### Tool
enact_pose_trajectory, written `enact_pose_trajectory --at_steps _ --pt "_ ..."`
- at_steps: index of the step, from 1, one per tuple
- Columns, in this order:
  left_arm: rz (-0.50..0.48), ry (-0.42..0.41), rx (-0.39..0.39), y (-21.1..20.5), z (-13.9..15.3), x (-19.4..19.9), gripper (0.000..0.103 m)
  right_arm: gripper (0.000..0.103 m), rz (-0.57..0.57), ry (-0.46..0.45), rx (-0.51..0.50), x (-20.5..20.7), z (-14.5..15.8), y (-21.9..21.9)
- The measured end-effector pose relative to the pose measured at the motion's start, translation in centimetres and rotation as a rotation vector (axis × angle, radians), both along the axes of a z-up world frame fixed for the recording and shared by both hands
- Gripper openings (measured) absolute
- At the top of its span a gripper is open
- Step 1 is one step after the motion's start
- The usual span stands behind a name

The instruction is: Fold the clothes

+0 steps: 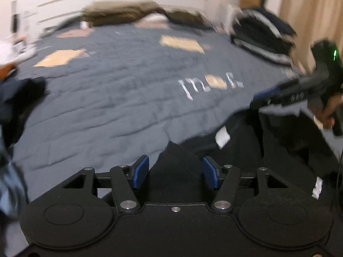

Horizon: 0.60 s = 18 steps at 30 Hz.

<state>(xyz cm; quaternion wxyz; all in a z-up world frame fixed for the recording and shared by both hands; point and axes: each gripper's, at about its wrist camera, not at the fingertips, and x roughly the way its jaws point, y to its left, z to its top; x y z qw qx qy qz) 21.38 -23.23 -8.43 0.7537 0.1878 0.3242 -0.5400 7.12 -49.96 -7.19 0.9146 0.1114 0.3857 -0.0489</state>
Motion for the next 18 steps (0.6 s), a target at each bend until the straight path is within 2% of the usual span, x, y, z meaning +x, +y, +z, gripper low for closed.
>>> enact_pose_trajectory --at_steps 3,6,8,10,12,13,14,16,18 --pt "-0.021 0.051 0.042 -1.4 -0.9 1.4 0.055 0.045 0.043 0.023 0.014 0.1 -0.2 -0.3" --pt "-0.031 0.098 0.07 -2.1 -2.1 2.2 0.055 0.045 0.07 -0.004 -0.006 -0.3 0.6 -0.4" --pt "-0.033 0.119 0.079 -2.2 -2.9 2.4 0.055 0.045 0.085 -0.024 -0.001 -0.8 1.3 -0.7" --pt "-0.032 0.146 0.051 -1.7 -3.3 2.8 0.054 0.046 0.097 -0.044 0.027 -1.4 2.0 -1.4" --pt "-0.017 0.193 0.015 -1.4 -3.4 3.3 0.044 0.049 0.109 -0.045 0.032 -1.9 2.2 -1.6" --pt "-0.009 0.219 -0.001 -1.4 -3.4 3.7 0.033 0.051 0.126 -0.027 0.03 -1.8 2.0 -1.6" --pt "-0.001 0.233 -0.013 -1.3 -3.4 3.9 0.028 0.051 0.147 0.002 0.021 -1.6 1.6 -1.3" --pt "0.006 0.239 -0.028 -1.3 -3.3 3.9 0.019 0.051 0.175 0.053 -0.002 -1.0 0.3 -0.7" --pt "0.001 0.219 -0.034 -1.3 -3.2 3.6 0.016 0.051 0.163 0.075 -0.011 -0.3 -0.9 -0.3"
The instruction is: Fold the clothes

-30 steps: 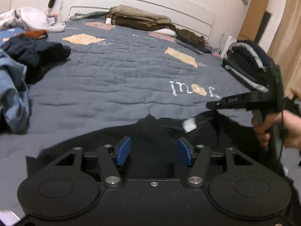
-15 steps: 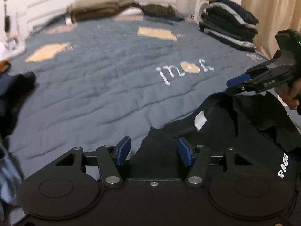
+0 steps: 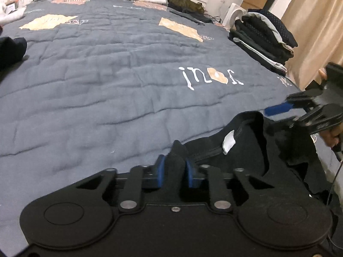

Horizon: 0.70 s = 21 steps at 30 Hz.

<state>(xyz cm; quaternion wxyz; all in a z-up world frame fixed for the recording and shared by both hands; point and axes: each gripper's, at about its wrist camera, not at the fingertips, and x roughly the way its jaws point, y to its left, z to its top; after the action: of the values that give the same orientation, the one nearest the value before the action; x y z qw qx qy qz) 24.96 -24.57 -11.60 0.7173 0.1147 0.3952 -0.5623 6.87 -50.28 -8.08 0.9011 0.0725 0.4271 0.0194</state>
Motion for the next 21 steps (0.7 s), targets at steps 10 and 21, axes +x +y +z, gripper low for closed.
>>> enact_pose_trajectory --at_steps 10,21 --pt "0.054 -0.141 -0.14 0.9 2.0 -0.7 0.006 0.008 -0.14 -0.097 0.032 1.2 -1.0 0.0" --pt "0.139 -0.216 0.0 -0.8 2.3 -1.8 0.018 0.012 -0.224 -0.072 -0.018 2.5 -1.3 -0.4"
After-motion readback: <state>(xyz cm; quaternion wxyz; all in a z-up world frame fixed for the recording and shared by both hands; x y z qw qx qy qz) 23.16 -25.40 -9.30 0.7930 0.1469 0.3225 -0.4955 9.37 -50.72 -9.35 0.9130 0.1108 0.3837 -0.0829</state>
